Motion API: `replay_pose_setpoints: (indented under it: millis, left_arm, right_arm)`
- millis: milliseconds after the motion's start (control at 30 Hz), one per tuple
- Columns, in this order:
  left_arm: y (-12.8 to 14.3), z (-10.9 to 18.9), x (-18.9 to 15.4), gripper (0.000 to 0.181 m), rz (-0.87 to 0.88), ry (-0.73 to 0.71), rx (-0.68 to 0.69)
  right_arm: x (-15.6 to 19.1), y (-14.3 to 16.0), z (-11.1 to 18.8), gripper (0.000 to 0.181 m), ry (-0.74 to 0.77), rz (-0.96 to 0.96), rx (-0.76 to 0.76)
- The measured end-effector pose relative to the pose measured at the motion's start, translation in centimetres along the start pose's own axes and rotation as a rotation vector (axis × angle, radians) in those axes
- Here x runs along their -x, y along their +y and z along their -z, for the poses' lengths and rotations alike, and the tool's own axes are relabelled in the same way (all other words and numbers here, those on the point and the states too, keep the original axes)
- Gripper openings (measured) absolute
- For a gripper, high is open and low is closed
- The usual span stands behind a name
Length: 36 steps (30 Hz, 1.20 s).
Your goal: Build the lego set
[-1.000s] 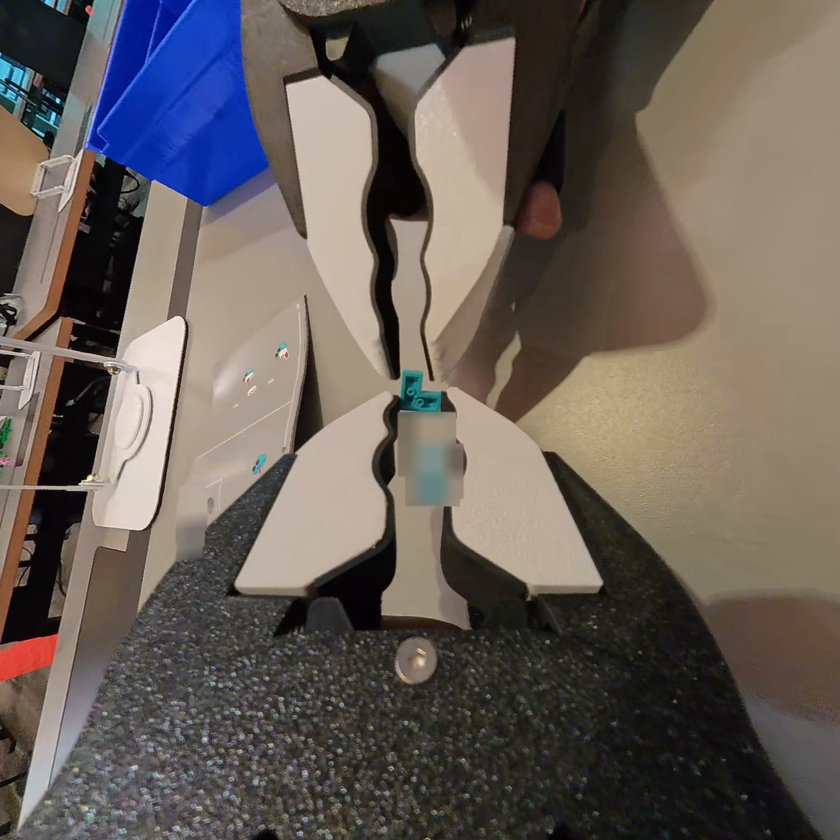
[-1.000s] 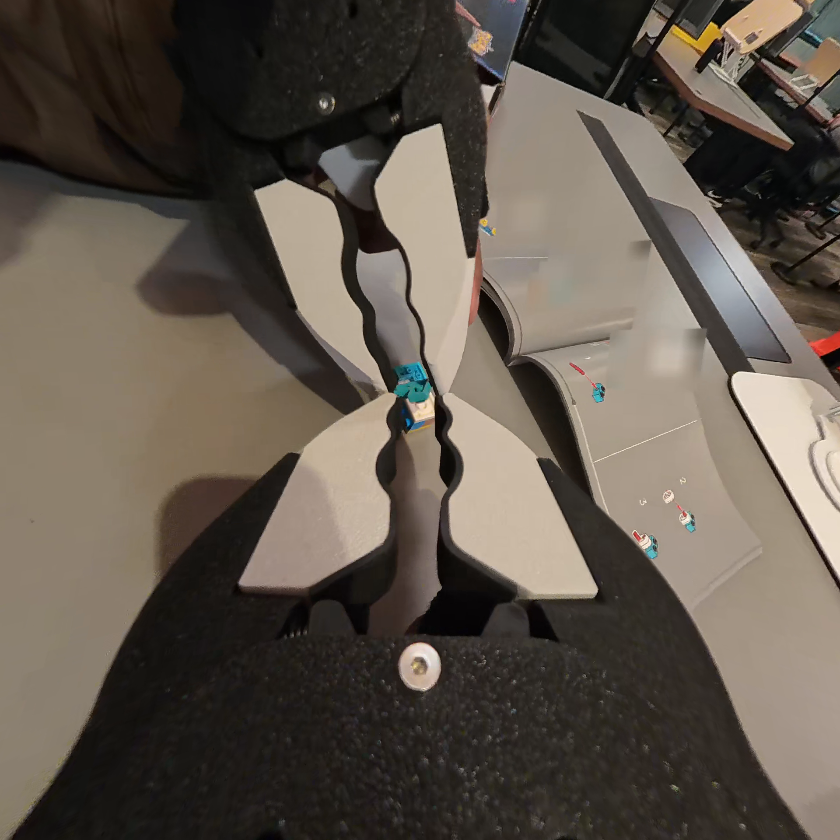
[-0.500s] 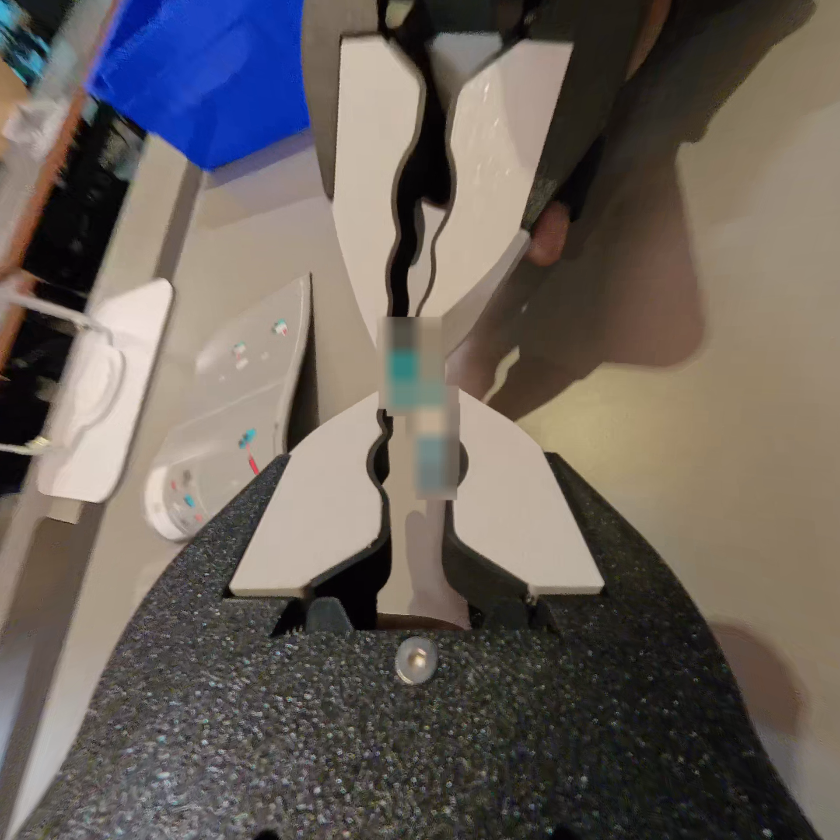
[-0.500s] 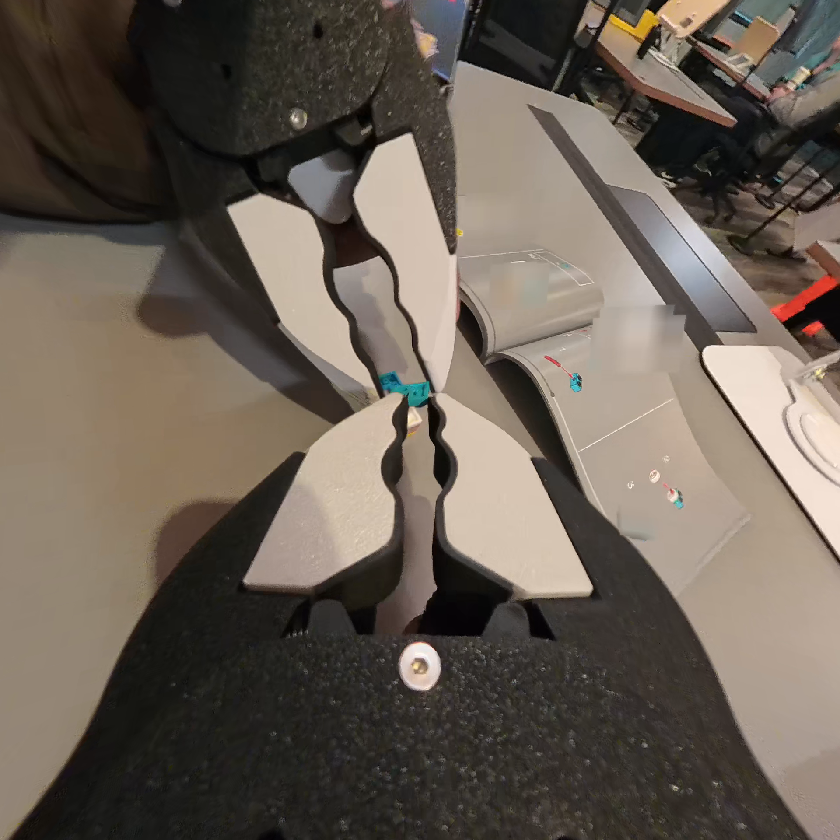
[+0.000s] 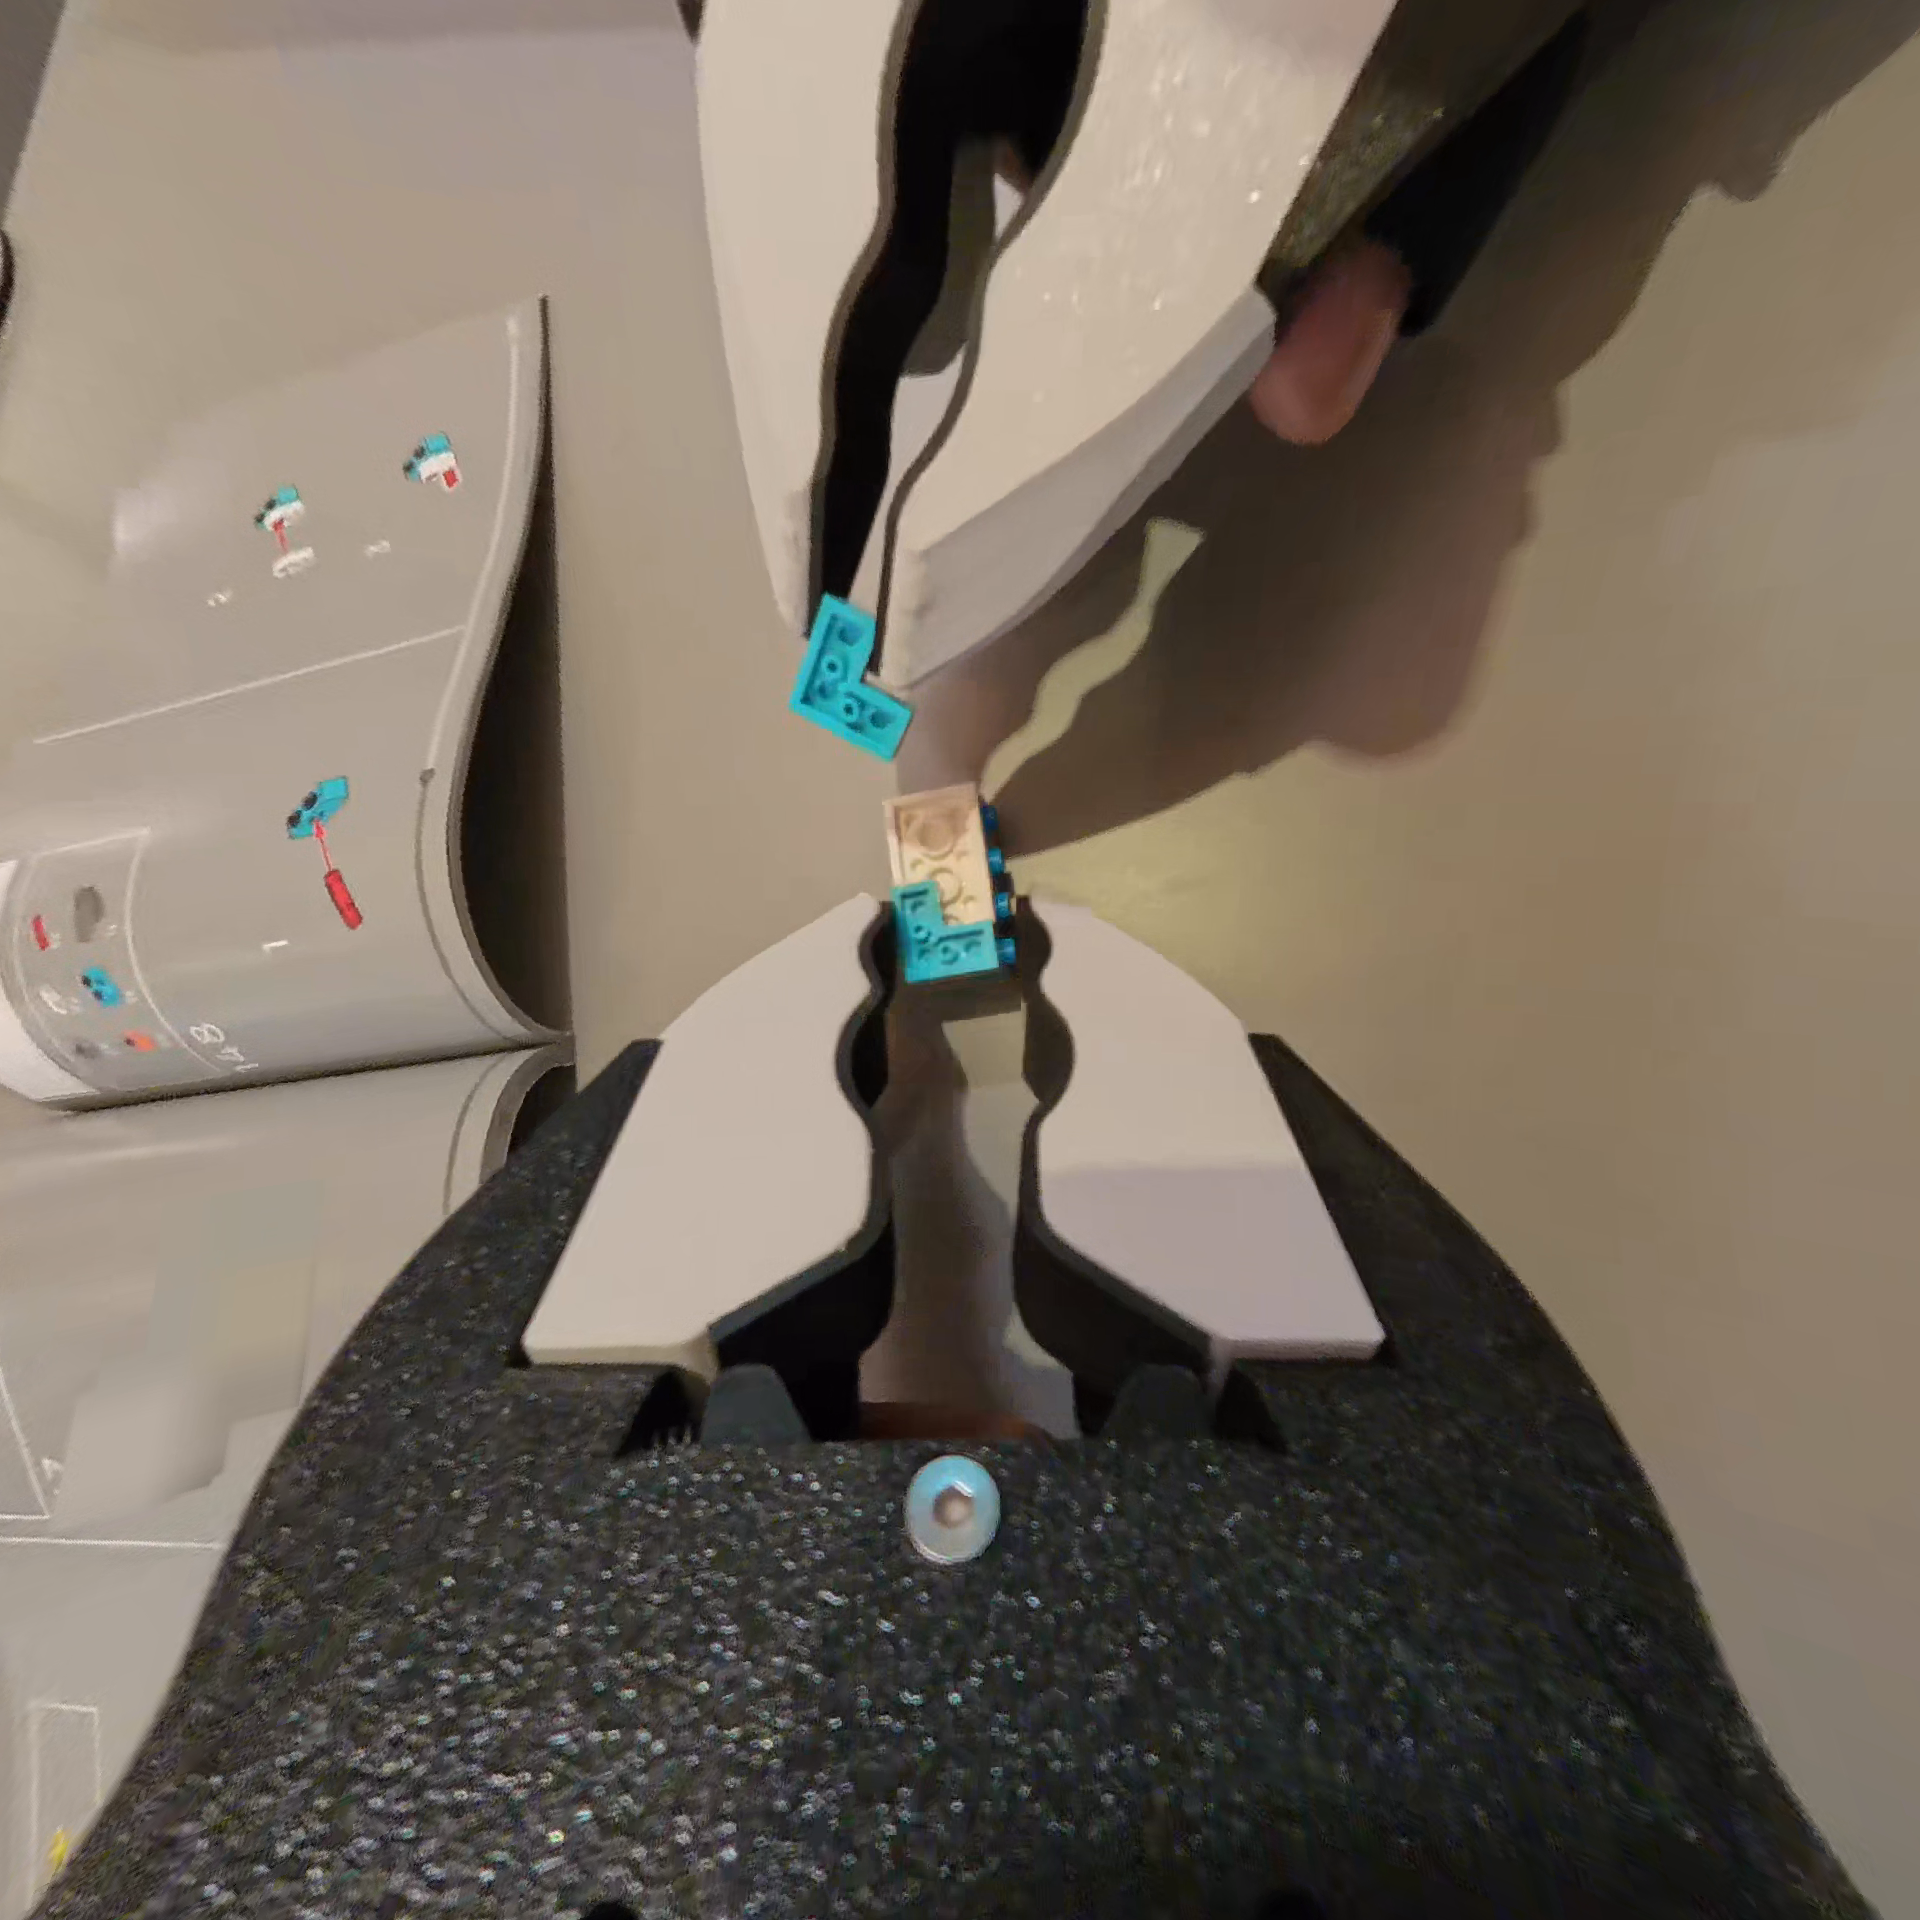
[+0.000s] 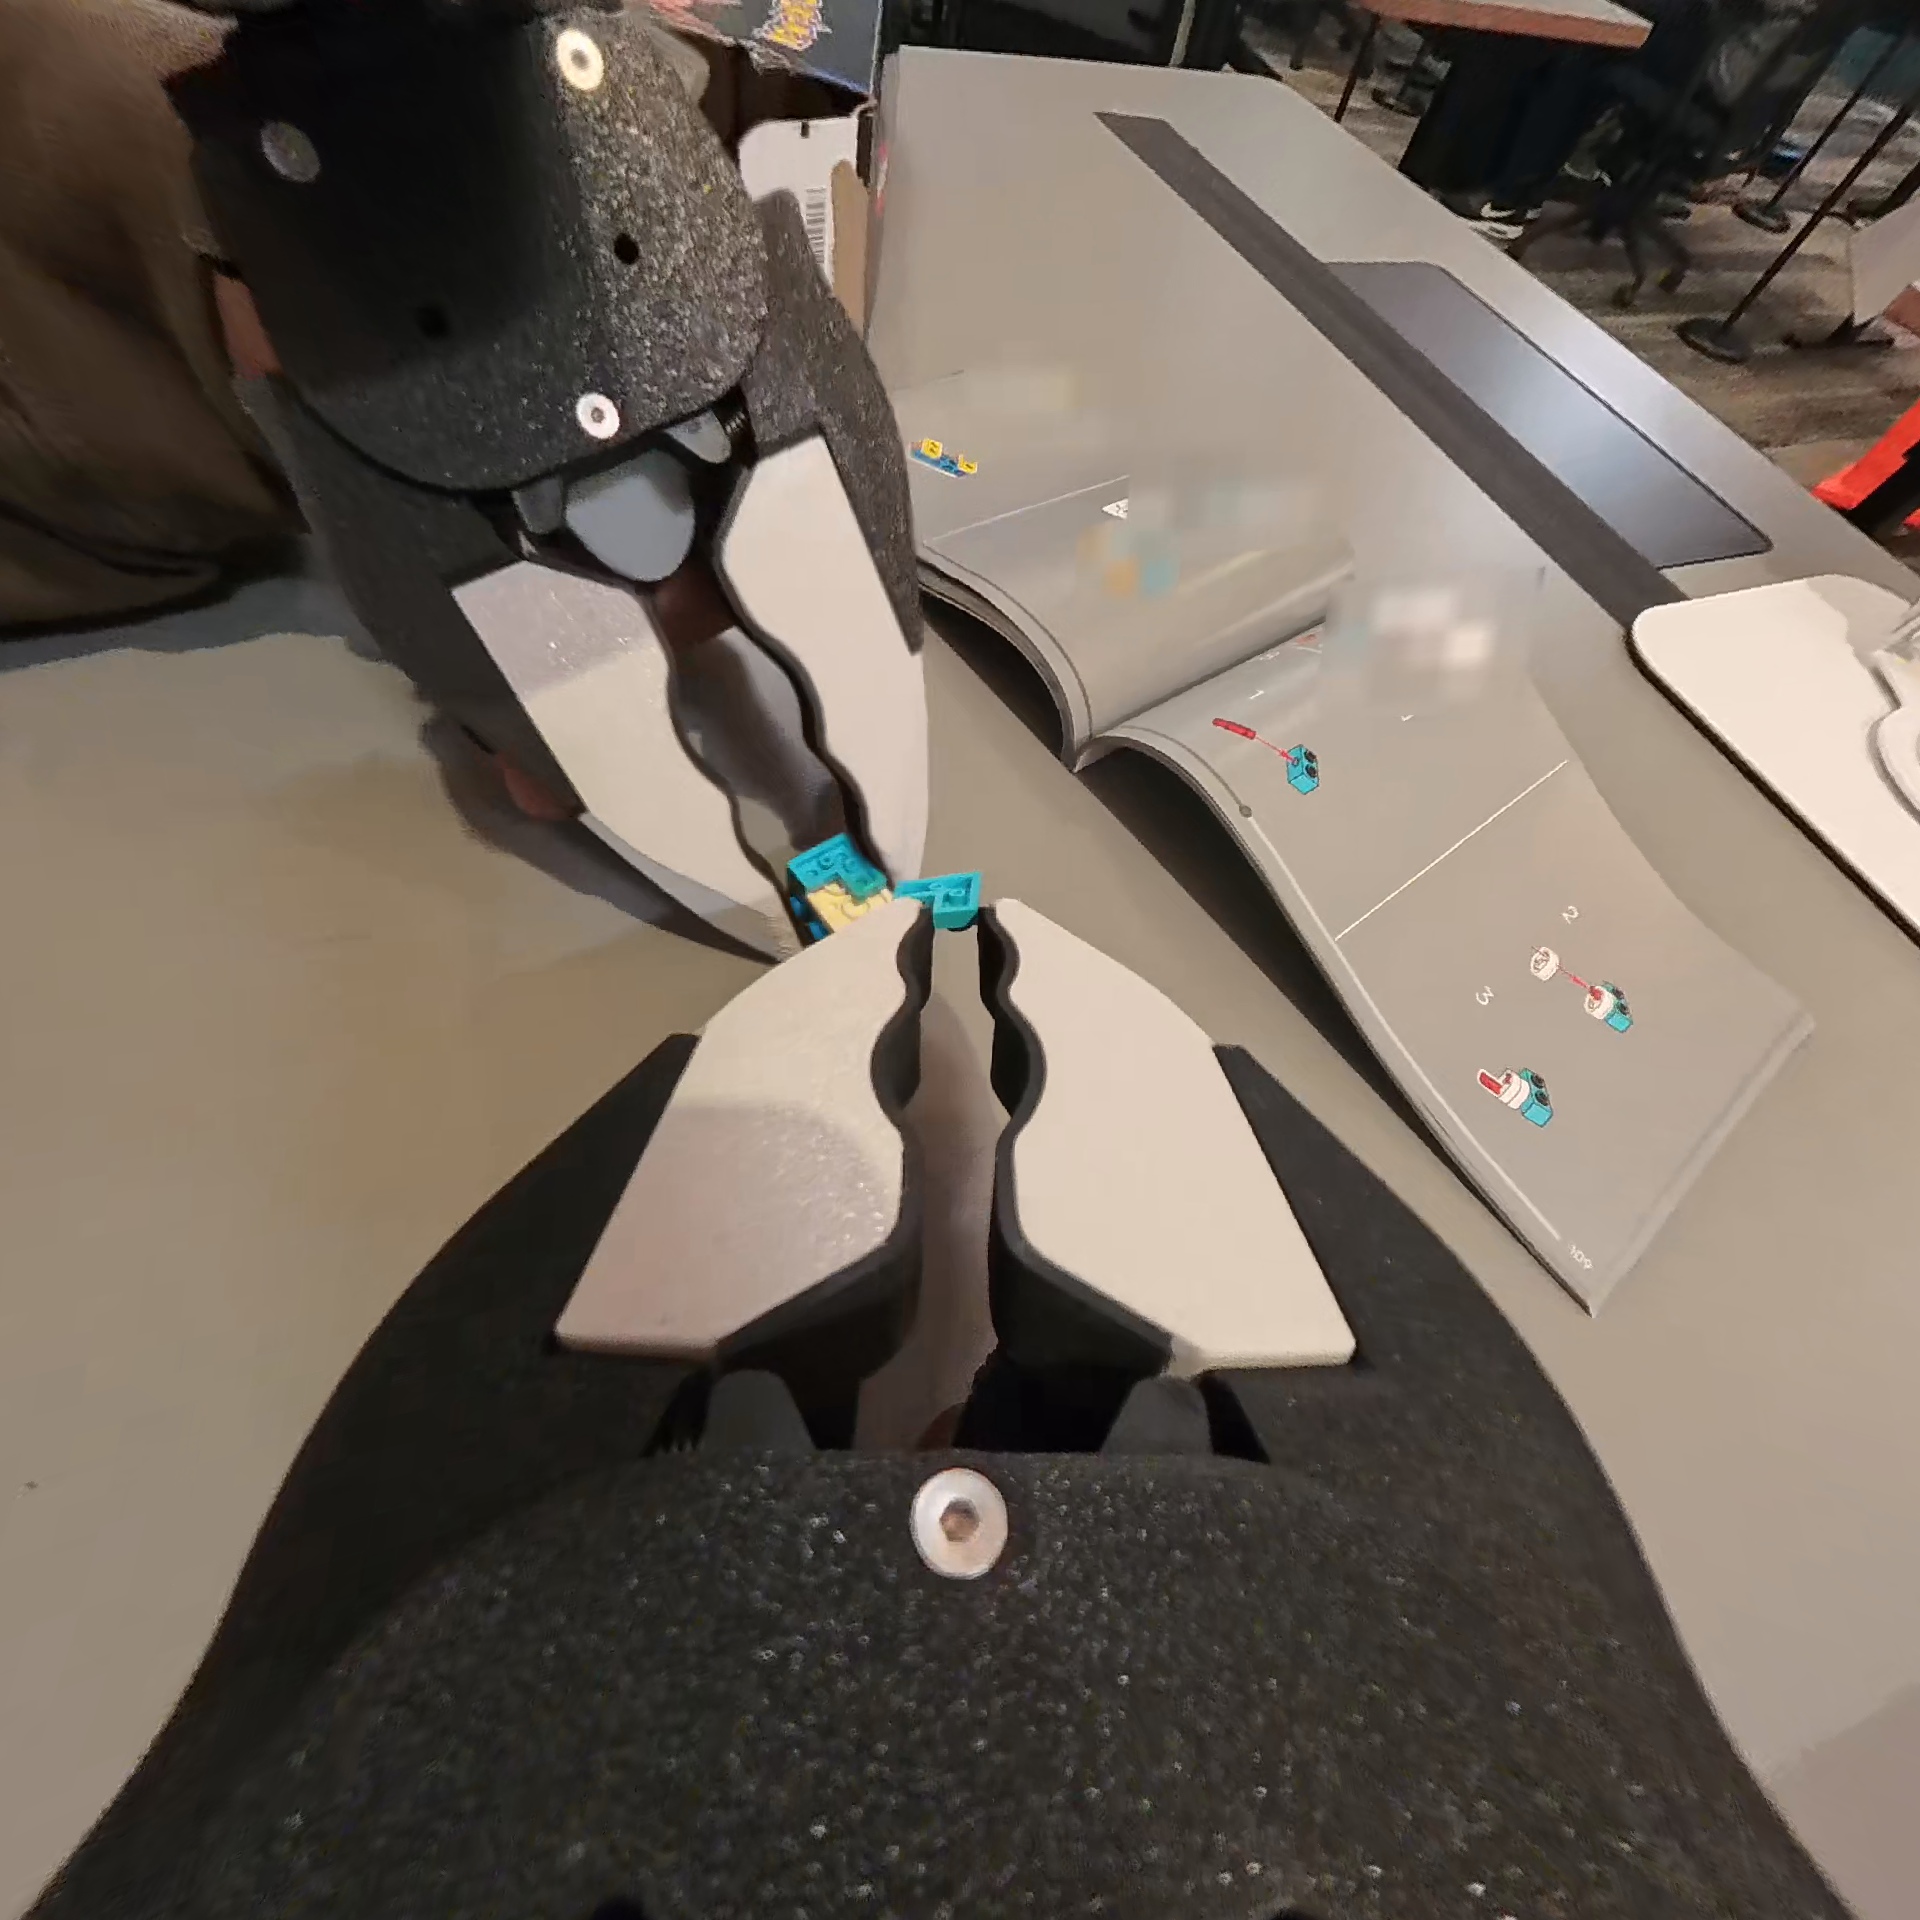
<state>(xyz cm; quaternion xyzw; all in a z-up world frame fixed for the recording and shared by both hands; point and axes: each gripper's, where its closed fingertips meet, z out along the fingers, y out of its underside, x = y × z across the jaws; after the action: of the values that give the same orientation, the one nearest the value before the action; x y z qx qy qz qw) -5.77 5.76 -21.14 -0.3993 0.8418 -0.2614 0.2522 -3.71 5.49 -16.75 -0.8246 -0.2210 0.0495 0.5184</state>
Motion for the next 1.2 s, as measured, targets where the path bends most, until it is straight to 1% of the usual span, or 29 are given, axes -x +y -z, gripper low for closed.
replay_pose_setpoints:
  millis: [200, 400, 633, 967, 1200]
  left_arm:
    - [-1.0, -0.6, 0.4, 0.02, 0.043, -0.026, -0.051]
    - [-2.1, 0.0, 1.2, 0.019, 0.076, -0.066, -0.112]
    - [-2.1, 0.0, 1.3, 0.018, 0.091, -0.067, -0.12]
    - [-2.1, 0.0, 1.4, 0.018, 0.11, -0.056, -0.134]
    - [-2.2, 0.0, 1.3, 0.018, 0.12, -0.043, -0.141]
  right_arm:
    - [-0.2, 0.4, -0.2, 0.008, 0.018, -0.027, 0.023]
    - [-0.8, 0.9, -0.3, 0.008, 0.055, -0.051, 0.052]
    - [-0.8, 1.0, -0.4, 0.008, 0.076, -0.038, 0.066]
    - [-0.5, 1.1, -0.5, 0.008, 0.057, -0.032, 0.071]
    - [-0.3, 1.0, -0.5, 0.013, 0.05, -0.039, 0.074]
